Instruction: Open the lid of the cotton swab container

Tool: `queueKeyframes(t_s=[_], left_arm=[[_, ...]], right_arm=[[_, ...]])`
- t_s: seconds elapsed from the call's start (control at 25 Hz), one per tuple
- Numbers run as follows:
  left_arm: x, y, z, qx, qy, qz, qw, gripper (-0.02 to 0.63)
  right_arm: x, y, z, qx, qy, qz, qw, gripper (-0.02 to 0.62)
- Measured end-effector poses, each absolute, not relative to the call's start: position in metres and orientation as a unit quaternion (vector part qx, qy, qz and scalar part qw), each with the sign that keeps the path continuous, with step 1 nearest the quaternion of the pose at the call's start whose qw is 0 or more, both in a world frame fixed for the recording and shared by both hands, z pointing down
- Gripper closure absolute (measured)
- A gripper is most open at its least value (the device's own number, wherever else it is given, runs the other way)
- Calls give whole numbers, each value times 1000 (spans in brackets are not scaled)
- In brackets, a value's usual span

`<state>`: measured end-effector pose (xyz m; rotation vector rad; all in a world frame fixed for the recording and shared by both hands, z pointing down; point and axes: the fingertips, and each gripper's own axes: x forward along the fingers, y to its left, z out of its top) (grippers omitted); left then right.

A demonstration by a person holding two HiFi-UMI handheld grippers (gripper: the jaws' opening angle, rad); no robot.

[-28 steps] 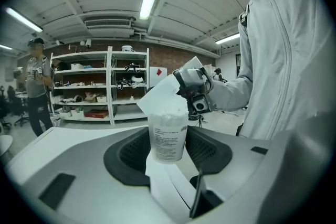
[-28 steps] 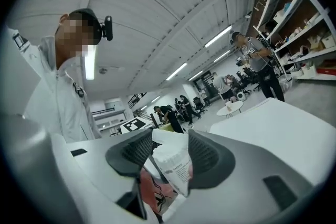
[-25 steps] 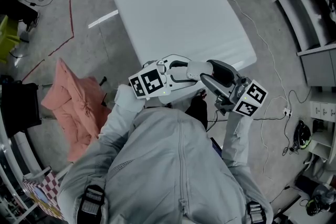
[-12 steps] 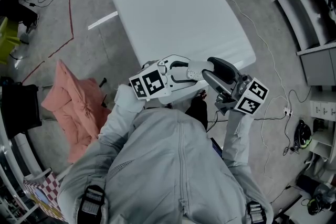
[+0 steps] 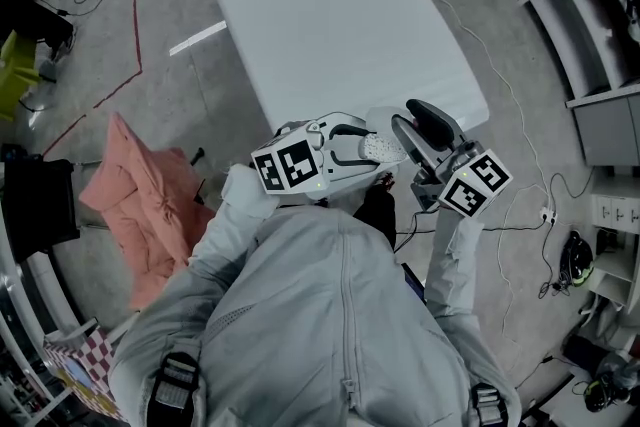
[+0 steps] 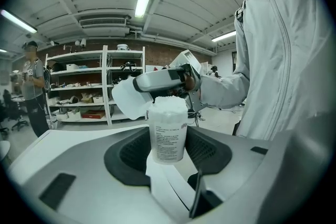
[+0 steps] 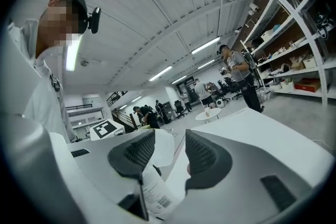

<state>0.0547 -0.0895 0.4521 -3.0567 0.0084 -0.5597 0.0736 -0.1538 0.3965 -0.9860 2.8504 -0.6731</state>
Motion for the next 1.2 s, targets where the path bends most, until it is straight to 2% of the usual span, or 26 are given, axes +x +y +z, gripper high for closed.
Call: queueKeyframes(t_s=[0.2, 0.48, 0.64, 1.2], left_arm=[[54, -88, 452, -984, 1, -178, 23, 393], [48, -87, 463, -981, -4, -191, 34, 393], [47, -85, 461, -981, -5, -191, 39, 394], [47, -82, 462, -979, -1, -198, 52, 396]], right_arm=[[70, -161, 410, -332, 901, -279, 18, 425], [64, -163, 431, -333, 885, -326, -22, 426], [63, -162, 435, -318, 867, -384, -11, 430], [58, -157, 431, -326, 868, -374, -21, 468]])
